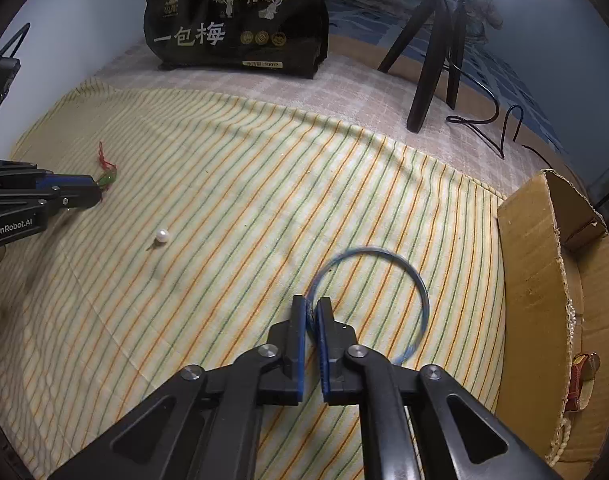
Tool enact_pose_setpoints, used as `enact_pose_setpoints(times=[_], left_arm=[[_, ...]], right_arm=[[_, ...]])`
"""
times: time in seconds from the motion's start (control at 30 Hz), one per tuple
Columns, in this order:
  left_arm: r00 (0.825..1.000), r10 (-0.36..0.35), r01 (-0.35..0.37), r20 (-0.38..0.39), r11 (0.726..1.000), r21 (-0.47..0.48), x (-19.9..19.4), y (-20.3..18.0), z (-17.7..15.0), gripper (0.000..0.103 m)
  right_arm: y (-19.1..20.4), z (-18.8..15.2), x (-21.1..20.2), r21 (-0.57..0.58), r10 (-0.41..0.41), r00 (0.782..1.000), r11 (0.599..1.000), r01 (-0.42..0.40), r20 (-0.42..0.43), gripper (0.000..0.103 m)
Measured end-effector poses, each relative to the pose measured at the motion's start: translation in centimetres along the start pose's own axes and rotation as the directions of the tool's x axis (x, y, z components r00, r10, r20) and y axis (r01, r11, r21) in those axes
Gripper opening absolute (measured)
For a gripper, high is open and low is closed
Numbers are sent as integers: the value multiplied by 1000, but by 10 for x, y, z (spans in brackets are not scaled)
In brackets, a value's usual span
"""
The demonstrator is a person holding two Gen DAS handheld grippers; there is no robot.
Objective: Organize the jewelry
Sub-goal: 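Grasp the green jade pendant with the left tool while the right tool grasps the black ring, then carry the jade pendant and black ring into the cardboard box and open both tools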
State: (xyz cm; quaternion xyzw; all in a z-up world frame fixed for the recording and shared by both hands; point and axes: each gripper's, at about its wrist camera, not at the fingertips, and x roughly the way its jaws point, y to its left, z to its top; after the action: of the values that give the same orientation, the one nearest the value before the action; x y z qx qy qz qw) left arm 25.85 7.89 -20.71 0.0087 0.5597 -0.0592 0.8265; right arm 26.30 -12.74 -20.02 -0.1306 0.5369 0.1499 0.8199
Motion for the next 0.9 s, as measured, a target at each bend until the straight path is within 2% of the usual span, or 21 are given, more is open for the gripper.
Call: enact_pose_setpoints(times=[0.43,0.67,0.9], left_arm=[[999,-21,23,47,998,-55,-20,12,-6,9],[992,-50,59,114,995,-75,-48,10,-1,9],[978,-87,98,188,994,-51,-81,-10,3,9]], right_arm=[[-13,6,-26,83,87,994,992,-93,68,1],[-21,7,-51,114,126,985,984,-140,121,1],[-33,5,-82,149,147,971,973,-176,187,1]])
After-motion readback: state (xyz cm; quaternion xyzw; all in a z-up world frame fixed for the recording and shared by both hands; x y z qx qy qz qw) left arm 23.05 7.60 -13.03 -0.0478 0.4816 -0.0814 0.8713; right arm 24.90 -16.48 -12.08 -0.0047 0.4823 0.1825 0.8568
